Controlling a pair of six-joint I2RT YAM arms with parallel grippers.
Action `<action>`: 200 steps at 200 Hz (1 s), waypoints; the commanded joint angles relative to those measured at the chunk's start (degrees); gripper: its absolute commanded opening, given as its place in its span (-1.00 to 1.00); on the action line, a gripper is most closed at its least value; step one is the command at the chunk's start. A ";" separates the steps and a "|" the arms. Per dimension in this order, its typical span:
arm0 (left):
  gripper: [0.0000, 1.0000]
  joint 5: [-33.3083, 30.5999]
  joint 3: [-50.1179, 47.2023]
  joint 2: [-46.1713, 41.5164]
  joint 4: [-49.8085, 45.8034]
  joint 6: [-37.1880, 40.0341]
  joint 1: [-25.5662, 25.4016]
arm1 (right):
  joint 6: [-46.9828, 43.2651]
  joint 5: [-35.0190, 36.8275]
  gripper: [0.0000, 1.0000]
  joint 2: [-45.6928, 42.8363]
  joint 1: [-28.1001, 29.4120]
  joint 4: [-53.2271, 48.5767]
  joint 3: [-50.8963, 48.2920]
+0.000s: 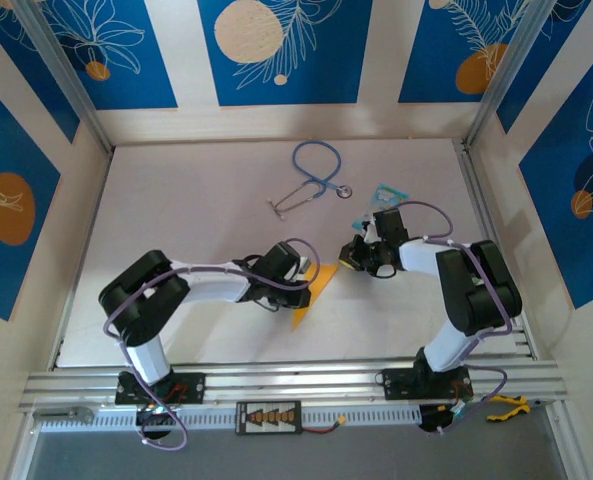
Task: Fold a paper plane with a square sheet of paper (pick it up from the middle)
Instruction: Move a paper plane to the center of the table.
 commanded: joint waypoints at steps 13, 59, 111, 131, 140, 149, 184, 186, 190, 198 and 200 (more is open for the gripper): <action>-0.77 -7.39 -1.12 -8.87 -3.10 -2.39 -0.34 | 0.06 -0.53 -0.74 -7.96 2.03 -2.29 -2.51; -0.72 -5.20 -3.02 -9.48 -7.09 0.16 4.05 | 3.26 -0.19 -0.63 -11.73 6.44 -0.78 -7.61; -0.66 -1.81 -1.31 -5.60 -7.88 0.70 4.55 | 6.04 0.62 -0.59 -11.51 9.53 1.94 -10.44; -0.60 -0.14 -0.68 -4.46 -7.49 0.79 4.55 | 6.56 0.60 -0.58 -11.07 10.33 2.62 -10.73; -0.58 0.55 -0.29 -3.95 -7.61 1.00 4.55 | 6.63 0.60 -0.58 -10.62 10.57 2.69 -10.72; -0.57 1.03 0.08 -3.40 -7.92 1.31 4.55 | 6.77 0.60 -0.58 -10.34 10.77 2.74 -10.71; -0.48 2.47 0.76 -2.16 -8.76 2.02 4.55 | 6.93 0.60 -0.57 -9.64 11.08 3.17 -10.93; -0.48 2.52 0.71 -2.09 -8.69 1.99 4.55 | 6.96 0.58 -0.57 -9.65 11.02 3.22 -10.89; -0.47 2.73 0.69 -2.07 -8.55 2.02 4.55 | 6.97 0.54 -0.57 -9.61 11.13 3.20 -10.89; -0.45 3.19 0.60 -1.98 -8.18 1.93 4.55 | 6.97 0.60 -0.57 -9.50 11.14 3.32 -11.01; -0.45 3.36 0.56 -1.91 -8.11 1.84 4.55 | 6.97 0.60 -0.57 -9.53 11.14 3.32 -11.02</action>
